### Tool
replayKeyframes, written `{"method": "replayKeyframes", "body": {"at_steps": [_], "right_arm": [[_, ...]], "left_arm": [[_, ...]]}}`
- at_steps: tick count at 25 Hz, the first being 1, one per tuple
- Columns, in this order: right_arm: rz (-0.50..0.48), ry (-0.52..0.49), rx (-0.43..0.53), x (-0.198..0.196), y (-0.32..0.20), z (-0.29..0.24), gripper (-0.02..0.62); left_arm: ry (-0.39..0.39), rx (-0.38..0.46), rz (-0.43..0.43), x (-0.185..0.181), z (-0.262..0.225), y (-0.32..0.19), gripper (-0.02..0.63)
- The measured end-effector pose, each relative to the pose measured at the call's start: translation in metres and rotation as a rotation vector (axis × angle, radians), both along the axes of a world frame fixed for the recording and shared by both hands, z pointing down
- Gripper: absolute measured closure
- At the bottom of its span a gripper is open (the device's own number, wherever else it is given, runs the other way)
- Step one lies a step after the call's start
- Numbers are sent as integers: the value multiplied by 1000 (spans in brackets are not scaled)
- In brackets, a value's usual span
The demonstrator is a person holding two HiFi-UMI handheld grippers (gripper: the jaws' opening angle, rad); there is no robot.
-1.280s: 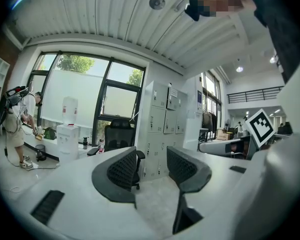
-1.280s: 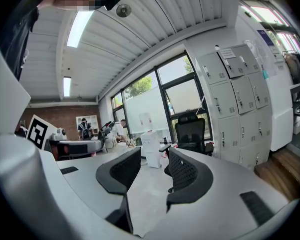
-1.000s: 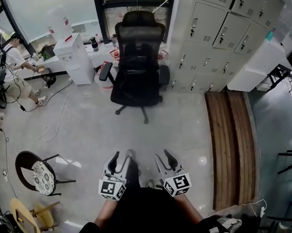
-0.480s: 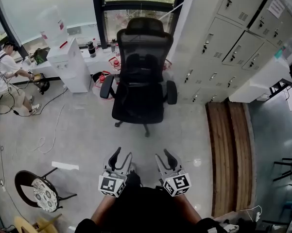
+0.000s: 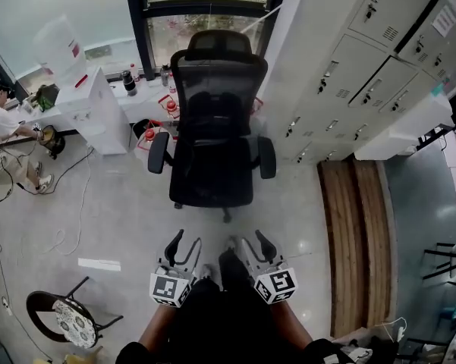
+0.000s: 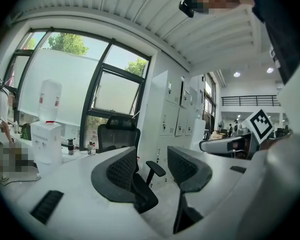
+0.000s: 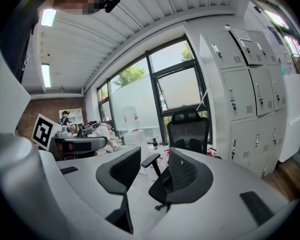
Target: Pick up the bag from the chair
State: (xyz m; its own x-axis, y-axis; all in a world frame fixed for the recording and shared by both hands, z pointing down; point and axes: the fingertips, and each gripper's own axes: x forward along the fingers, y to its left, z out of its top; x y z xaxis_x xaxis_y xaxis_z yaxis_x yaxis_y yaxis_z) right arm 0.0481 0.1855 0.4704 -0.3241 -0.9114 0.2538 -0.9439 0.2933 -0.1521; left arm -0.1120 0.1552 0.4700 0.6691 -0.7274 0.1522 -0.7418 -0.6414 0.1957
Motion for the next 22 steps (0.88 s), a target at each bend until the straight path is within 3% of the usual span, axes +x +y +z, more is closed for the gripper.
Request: {"method": "replayKeyframes", "body": {"at_steps": [6, 15, 22], "right_arm": [[-38, -19, 10, 17, -81, 6, 445], [-175, -18, 34, 50, -206, -6, 445], [-185, -18, 8, 62, -271, 1, 445]], "left_arm": [[-38, -17, -6, 22, 9, -66, 416], [-71, -7, -54, 73, -5, -177, 408], [-141, -45, -26, 78, 12, -246, 408]]}}
